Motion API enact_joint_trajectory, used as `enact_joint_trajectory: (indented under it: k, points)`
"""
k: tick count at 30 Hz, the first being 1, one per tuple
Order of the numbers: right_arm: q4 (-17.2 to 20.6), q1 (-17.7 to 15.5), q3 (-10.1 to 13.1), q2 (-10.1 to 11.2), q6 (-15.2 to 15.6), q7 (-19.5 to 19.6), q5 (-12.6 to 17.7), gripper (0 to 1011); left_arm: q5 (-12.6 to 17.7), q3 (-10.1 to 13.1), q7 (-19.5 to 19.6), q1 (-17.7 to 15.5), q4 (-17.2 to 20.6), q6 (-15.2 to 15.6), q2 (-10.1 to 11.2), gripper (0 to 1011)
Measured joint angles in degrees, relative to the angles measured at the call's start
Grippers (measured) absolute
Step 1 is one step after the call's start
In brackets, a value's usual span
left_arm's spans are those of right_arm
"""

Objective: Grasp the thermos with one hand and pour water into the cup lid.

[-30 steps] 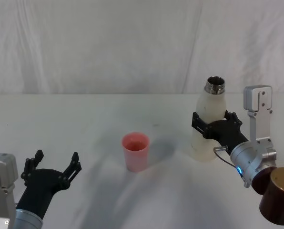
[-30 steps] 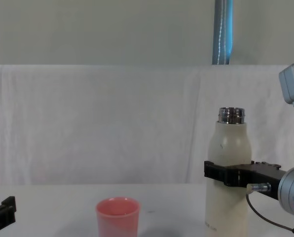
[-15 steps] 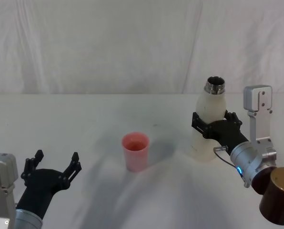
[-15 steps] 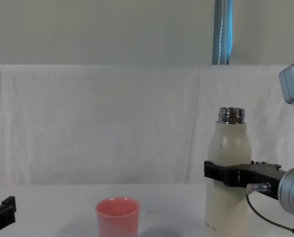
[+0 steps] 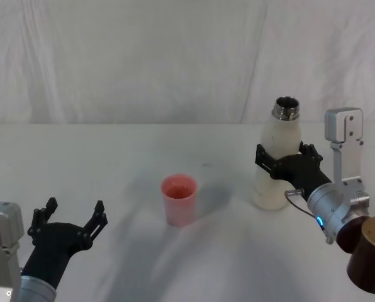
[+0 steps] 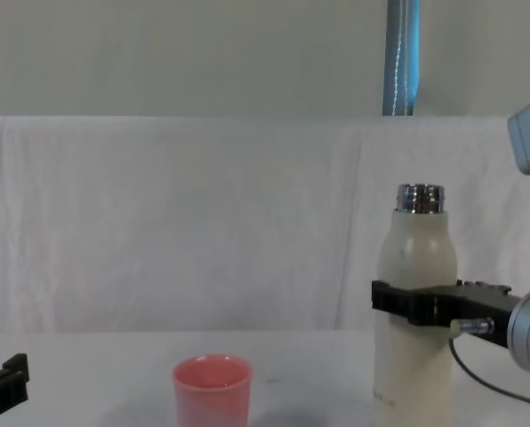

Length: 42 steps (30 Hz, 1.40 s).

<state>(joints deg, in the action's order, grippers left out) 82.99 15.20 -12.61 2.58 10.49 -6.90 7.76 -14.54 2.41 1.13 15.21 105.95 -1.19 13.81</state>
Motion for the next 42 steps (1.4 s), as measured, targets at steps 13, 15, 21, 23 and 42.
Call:
enact_joint_trajectory:
  k: [13, 15, 21, 23, 42]
  points:
    - [2.96, 0.69, -1.74, 4.21, -1.47, -1.93, -4.82, 955, 0.0, 0.0, 0.0, 0.0, 0.0, 0.0, 0.0, 1001]
    - [3.09, 0.81, -2.13, 4.87, -1.91, -2.19, -5.67, 955, 0.0, 0.0, 0.01, 0.0, 0.0, 0.0, 0.0, 1001]
    - [3.01, 1.55, -3.62, 7.07, -3.87, -3.03, -9.67, 955, 0.0, 0.0, 0.0, 0.0, 0.0, 0.0, 0.0, 1001]
    - [2.76, 1.86, -4.24, 7.63, -4.61, -3.28, -11.15, 955, 0.0, 0.0, 0.0, 0.0, 0.0, 0.0, 0.0, 1001]
    - [0.47, 4.47, -9.81, 11.09, -13.09, -4.47, -23.04, 955, 0.0, 0.0, 0.0, 0.0, 0.0, 0.0, 0.0, 1001]
